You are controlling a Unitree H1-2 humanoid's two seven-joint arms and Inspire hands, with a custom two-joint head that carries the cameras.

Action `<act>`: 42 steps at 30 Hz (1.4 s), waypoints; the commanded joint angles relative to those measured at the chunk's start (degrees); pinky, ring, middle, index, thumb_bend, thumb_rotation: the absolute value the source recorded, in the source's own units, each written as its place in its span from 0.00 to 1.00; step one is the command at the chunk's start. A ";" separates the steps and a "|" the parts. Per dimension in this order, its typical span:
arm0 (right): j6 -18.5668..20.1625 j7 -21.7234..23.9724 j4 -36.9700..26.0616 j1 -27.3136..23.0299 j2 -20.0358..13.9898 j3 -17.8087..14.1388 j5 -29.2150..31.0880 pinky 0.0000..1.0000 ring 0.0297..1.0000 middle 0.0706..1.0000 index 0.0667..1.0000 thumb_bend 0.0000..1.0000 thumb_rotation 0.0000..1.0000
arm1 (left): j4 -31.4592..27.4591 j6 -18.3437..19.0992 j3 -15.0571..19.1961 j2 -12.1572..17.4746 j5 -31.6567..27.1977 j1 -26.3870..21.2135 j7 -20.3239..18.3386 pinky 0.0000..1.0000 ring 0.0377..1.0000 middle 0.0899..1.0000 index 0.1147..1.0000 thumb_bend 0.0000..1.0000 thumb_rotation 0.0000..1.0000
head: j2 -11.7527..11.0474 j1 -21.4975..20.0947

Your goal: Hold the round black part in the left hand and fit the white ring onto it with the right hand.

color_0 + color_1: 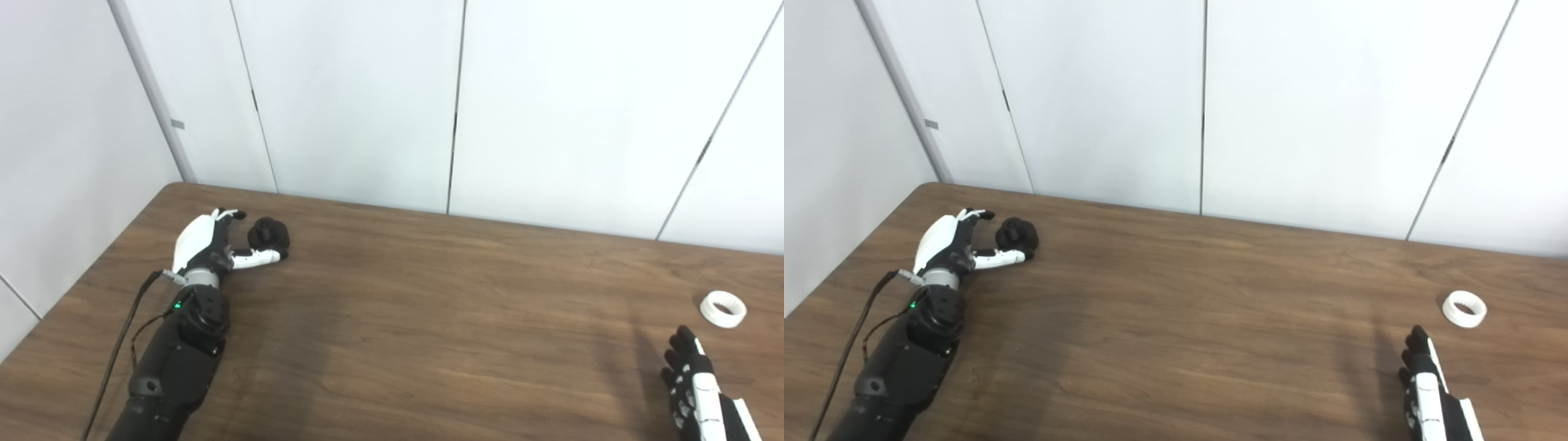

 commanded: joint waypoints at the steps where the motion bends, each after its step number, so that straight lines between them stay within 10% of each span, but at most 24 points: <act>1: -0.44 0.50 -1.85 0.01 -0.39 -0.11 0.62 1.00 1.00 1.00 1.00 0.33 1.00 | -0.12 -0.63 0.18 1.50 0.70 -3.16 1.88 1.00 1.00 0.99 0.85 1.00 0.36 | 0.04 0.09; 42: -0.90 0.56 -1.99 0.66 -1.38 0.58 -0.98 1.00 1.00 1.00 1.00 0.34 1.00 | 13.80 -5.62 -4.05 1.29 -0.33 -9.77 4.56 1.00 1.00 0.96 0.77 0.99 0.31 | 0.17 -0.67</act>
